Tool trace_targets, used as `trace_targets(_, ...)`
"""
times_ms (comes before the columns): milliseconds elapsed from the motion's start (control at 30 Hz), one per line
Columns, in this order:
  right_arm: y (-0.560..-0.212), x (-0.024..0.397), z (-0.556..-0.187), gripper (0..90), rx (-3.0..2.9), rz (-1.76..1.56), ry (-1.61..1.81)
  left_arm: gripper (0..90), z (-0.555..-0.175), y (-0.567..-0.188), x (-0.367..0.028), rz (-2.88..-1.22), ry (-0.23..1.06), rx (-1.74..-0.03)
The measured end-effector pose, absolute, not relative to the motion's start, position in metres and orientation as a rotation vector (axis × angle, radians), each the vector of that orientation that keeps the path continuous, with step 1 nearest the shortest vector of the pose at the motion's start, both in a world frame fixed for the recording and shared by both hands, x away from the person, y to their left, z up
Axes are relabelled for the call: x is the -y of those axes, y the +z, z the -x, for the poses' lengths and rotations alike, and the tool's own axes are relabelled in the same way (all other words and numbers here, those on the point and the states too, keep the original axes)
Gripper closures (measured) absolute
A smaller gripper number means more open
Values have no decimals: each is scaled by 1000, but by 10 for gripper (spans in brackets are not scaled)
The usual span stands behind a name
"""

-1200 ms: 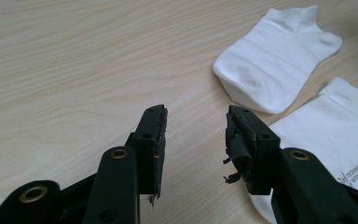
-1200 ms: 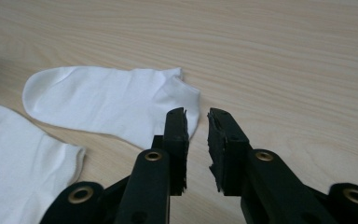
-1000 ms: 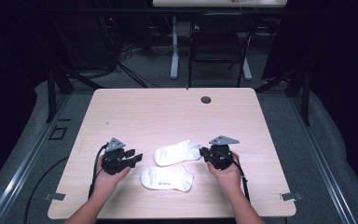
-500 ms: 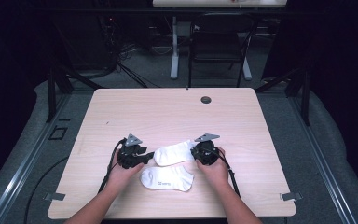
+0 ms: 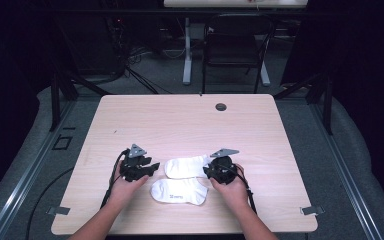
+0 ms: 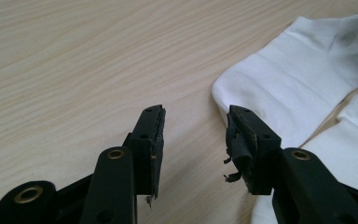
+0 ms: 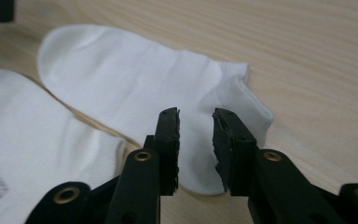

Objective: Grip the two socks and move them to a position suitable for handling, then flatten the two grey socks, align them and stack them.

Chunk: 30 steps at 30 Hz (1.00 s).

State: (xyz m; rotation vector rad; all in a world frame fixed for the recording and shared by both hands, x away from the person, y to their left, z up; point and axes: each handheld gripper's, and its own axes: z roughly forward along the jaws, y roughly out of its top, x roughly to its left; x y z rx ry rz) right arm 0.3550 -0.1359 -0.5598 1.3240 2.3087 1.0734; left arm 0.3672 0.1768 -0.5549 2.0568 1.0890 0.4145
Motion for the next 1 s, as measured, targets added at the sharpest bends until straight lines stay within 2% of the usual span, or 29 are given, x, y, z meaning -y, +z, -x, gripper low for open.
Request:
trace_targets(100,-556,149,-355,635,-2285,-1348,1160,560,-368,-555,-178,-2043,407,-1094)
trace_targets(400,-565,150,-356,577,-2282,-1246,1066,531,-371,-556,-180,-2029,374,-1107)
trace_targets(667,-563,157,-360,584,-2245,-1284,1056,564,-371,-558,-177,-2013,329,-1122)
trace_targets(933,-559,158,-364,550,-2200,-1286,1068,580,-370,-559,-171,-2032,353,-1098)
trace_targets(1000,-559,157,-366,596,-2212,-1280,1075,580,-371,-559,-171,-2029,350,-1098)
